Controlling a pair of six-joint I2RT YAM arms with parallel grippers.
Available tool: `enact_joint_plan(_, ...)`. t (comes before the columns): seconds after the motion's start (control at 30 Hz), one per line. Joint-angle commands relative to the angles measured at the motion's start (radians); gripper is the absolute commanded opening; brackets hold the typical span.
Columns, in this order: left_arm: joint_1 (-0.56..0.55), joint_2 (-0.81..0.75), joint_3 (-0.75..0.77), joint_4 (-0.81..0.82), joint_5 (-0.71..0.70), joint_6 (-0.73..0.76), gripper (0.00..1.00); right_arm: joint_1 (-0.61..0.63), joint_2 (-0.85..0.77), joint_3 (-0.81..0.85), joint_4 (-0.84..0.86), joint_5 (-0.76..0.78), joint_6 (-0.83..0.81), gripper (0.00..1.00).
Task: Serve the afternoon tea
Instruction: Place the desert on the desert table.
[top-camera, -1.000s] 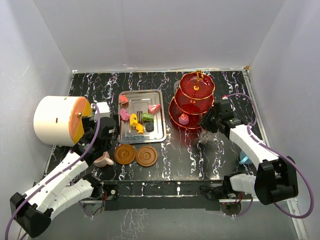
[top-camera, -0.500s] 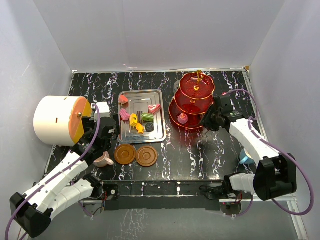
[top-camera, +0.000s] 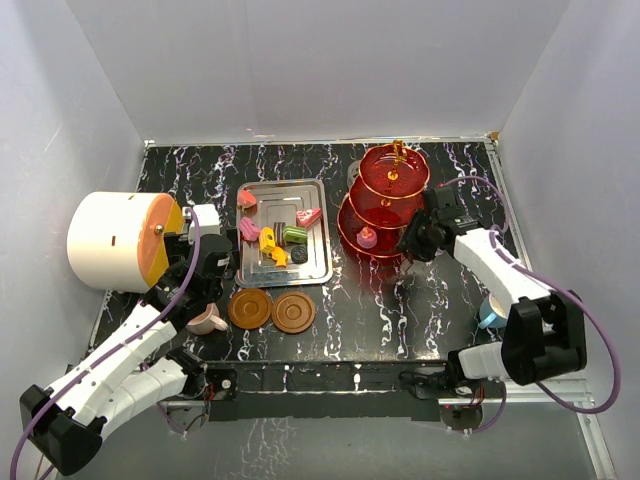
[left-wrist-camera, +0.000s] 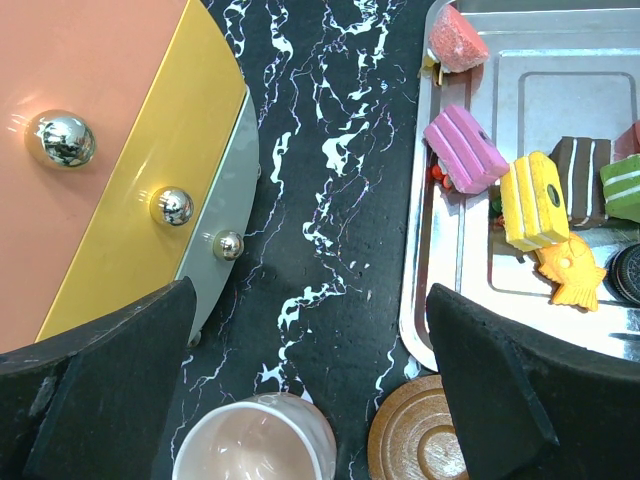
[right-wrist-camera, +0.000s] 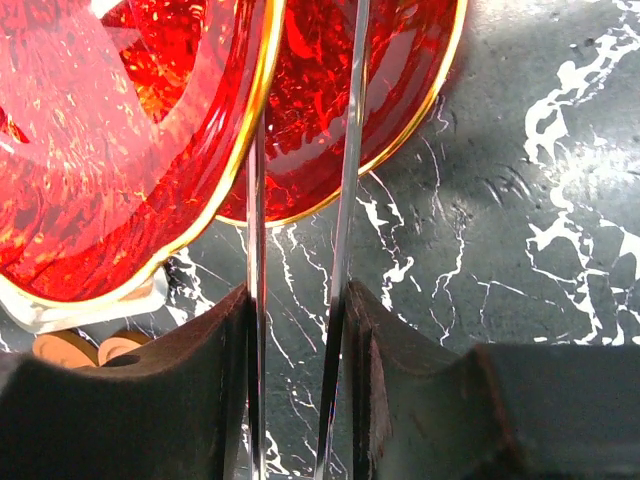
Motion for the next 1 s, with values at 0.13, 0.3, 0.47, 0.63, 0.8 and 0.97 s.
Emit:
enact_joint_plan(0.13, 0.003, -0.01, -0.001, -0.004, -0.011, 0.0, 0.99, -0.007, 0.12, 0.154, 0.075, -0.035, -0.117, 0.33)
enact_joint_plan(0.3, 0.002, -0.012, -0.001, -0.004, -0.015, 0.001, 0.99, -0.008, 0.176, 0.245, 0.003, 0.005, -0.143, 0.32)
enact_joint_plan(0.47, 0.003, -0.015, -0.002, -0.003, -0.015, 0.001, 0.99, -0.009, 0.128, 0.231, -0.025, 0.026, -0.138, 0.32)
enact_joint_plan(0.63, 0.003, -0.015, -0.003, 0.004, -0.004, 0.004, 0.99, -0.011, 0.057, 0.188, -0.045, 0.034, -0.125, 0.32)
enact_joint_plan(0.8, 0.003, -0.016, -0.003, 0.005, -0.001, 0.003, 0.99, -0.012, 0.03, 0.15, -0.034, 0.039, -0.123, 0.33)
enact_joint_plan(0.97, 0.003, -0.015, -0.003, 0.005, 0.002, 0.003, 0.99, -0.016, 0.061, 0.138, -0.001, 0.002, -0.124, 0.33)
